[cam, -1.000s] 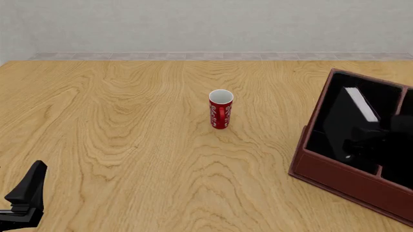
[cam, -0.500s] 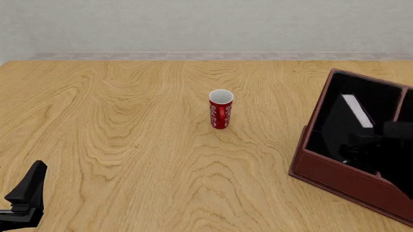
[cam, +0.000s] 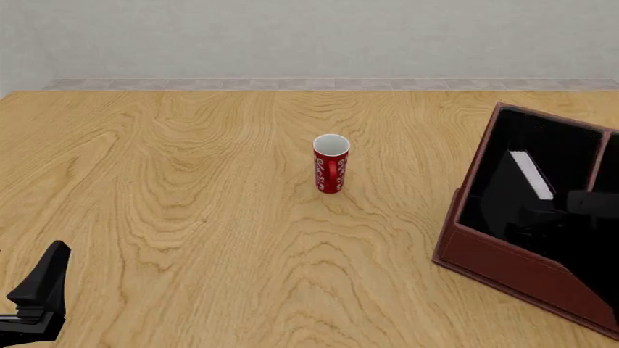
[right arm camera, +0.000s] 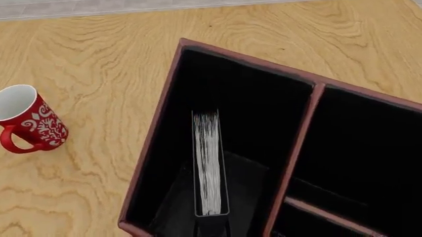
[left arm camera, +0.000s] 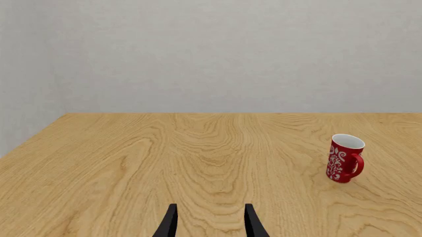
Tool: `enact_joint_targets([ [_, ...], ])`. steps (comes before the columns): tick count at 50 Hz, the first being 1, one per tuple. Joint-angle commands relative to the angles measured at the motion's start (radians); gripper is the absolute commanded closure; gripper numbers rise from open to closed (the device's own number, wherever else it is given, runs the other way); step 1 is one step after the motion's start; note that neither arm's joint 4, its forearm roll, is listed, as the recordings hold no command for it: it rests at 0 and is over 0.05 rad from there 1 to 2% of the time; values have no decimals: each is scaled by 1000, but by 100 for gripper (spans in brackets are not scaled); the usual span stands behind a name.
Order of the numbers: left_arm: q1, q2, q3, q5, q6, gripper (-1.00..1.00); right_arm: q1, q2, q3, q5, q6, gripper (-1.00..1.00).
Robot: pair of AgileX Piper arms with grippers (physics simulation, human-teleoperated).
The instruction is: Pick up the book and place it in the left compartment of the caddy.
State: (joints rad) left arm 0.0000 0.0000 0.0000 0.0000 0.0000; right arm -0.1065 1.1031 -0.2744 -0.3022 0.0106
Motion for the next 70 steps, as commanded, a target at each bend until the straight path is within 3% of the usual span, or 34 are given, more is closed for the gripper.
enact_joint_targets([
  [1,0,0,0,0,0,-100,-6,23,2,-36,21,100],
  [57,0,0,0,0,0,-100,5,87,18,-98,37,100],
  [58,0,0,0,0,0,-100,4,89,19,-102,36,-100],
  [70,0,0,0,0,0,-100,0,93,16,-97,32,-100],
])
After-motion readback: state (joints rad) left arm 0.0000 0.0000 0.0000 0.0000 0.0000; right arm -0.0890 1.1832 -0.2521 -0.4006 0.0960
